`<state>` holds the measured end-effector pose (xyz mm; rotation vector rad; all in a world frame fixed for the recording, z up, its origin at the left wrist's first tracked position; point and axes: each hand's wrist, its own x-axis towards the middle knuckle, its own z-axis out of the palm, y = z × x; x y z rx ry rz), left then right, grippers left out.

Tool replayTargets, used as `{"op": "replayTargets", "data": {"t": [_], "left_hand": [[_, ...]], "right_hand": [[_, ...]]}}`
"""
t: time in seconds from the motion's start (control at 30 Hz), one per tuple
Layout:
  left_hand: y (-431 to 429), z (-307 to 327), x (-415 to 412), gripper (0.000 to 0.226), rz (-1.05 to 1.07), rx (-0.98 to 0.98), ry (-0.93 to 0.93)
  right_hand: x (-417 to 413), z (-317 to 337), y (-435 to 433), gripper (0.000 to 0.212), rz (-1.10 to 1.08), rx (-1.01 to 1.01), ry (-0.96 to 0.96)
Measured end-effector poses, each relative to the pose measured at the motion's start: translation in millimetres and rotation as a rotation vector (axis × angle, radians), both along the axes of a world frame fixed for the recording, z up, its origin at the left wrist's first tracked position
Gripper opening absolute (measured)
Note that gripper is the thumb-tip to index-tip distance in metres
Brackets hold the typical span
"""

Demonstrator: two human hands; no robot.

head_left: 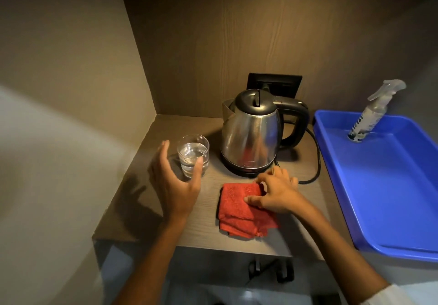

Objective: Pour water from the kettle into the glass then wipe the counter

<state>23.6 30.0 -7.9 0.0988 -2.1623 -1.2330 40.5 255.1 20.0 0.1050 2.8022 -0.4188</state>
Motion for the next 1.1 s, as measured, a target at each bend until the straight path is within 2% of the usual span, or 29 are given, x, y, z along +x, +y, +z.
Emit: {"op": "replayTargets", "data": {"t": [0.07, 0.13, 0.17, 0.23, 0.3, 0.4, 0.43, 0.5, 0.67, 0.73, 0.83, 0.93, 1.1], "left_hand": [[11.6, 8.6, 19.4, 0.049, -0.081, -0.011, 0.101], [29.0, 15.6, 35.2, 0.03, -0.211, 0.042, 0.021], [37.3, 16.1, 41.7, 0.028, -0.268, 0.069, -0.06], [53.5, 15.1, 50.7, 0.034, -0.376, 0.166, -0.227], [70.9, 18.7, 55.1, 0.038, -0.501, 0.352, -0.36], [108.5, 31.8, 59.3, 0.033, -0.681, 0.62, -0.455], [125.1, 36.2, 60.3, 0.034, -0.723, 0.641, -0.472], [156.4, 43.7, 59.8, 0.033, -0.729, 0.575, -0.496], [247.3, 54.3, 69.2, 0.008, -0.79, 0.287, -0.459], [279.0, 52.6, 71.2, 0.004, -0.828, 0.095, -0.451], [319.5, 52.6, 80.1, 0.011, -0.834, -0.162, -0.451], [349.7, 47.3, 88.3, 0.019, -0.827, -0.446, -0.447], [361.9, 34.3, 94.3, 0.03, -0.89, -0.724, -0.493]], "right_hand": [[4.6, 2.1, -1.7, 0.034, 0.01, -0.246, 0.036], [13.5, 6.6, -2.3, 0.033, 0.002, -0.603, -0.01], [18.8, 10.7, 1.3, 0.031, -0.01, -0.767, -0.028], [27.4, 20.7, 17.6, 0.029, -0.056, -0.966, -0.004], [35.1, 31.8, 41.9, 0.032, -0.104, -1.138, 0.064], [45.0, 43.0, 85.5, 0.03, -0.227, -1.399, 0.145], [49.2, 46.0, 100.2, 0.03, -0.261, -1.381, 0.203], [54.8, 48.1, 125.5, 0.029, -0.315, -1.213, 0.325], [77.5, 46.0, 200.3, 0.031, -0.442, -0.576, 0.524], [87.3, 45.4, 226.0, 0.019, -0.414, -0.495, 0.562], [103.6, 40.4, 259.1, 0.01, -0.424, -0.44, 0.53], [118.1, 32.0, 281.9, 0.015, -0.469, -0.381, 0.468], [130.7, 14.9, 296.4, 0.024, -0.431, -0.278, 0.334]]}}
